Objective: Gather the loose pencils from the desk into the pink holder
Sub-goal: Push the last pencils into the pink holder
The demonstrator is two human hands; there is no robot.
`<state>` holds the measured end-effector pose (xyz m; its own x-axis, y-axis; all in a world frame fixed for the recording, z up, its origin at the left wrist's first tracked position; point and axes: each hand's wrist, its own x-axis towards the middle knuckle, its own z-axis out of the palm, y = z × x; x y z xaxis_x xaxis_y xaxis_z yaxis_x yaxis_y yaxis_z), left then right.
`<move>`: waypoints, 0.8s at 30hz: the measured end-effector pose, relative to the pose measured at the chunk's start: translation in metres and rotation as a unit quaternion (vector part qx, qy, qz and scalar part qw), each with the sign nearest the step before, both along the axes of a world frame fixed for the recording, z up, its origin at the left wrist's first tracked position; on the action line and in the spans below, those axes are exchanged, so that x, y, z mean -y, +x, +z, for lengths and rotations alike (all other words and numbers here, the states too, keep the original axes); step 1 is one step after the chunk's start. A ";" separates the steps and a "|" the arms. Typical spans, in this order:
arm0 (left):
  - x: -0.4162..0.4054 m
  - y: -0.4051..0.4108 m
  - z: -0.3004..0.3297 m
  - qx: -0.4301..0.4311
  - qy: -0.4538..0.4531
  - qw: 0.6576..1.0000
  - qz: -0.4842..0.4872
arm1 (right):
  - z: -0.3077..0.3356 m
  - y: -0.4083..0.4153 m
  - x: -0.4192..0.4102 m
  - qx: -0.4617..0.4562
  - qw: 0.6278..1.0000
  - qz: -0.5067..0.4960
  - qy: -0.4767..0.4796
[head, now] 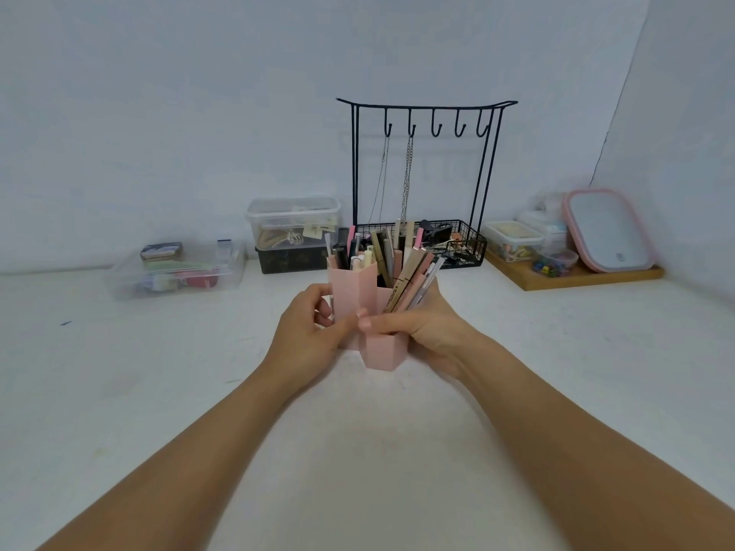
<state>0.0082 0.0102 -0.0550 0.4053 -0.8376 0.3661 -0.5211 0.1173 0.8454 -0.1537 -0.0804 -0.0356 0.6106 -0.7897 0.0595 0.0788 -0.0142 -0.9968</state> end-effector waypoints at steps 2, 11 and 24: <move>0.002 0.003 -0.001 -0.001 -0.005 1.000 0.007 | -0.005 0.002 0.000 -0.015 0.999 0.030 -0.024; 0.006 0.010 -0.004 -0.074 0.023 0.997 -0.025 | 0.002 0.001 0.009 -0.053 0.990 -0.103 -0.078; 0.004 0.012 -0.003 -0.113 0.024 0.993 -0.007 | 0.006 -0.009 0.074 -0.059 0.981 -0.183 0.013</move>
<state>0.0206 0.0058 -0.0583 0.4607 -0.8582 0.2264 -0.3159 0.0799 0.9454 -0.1624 -0.1548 -0.0299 0.2875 -0.9576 -0.0176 -0.0423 0.0056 -0.9991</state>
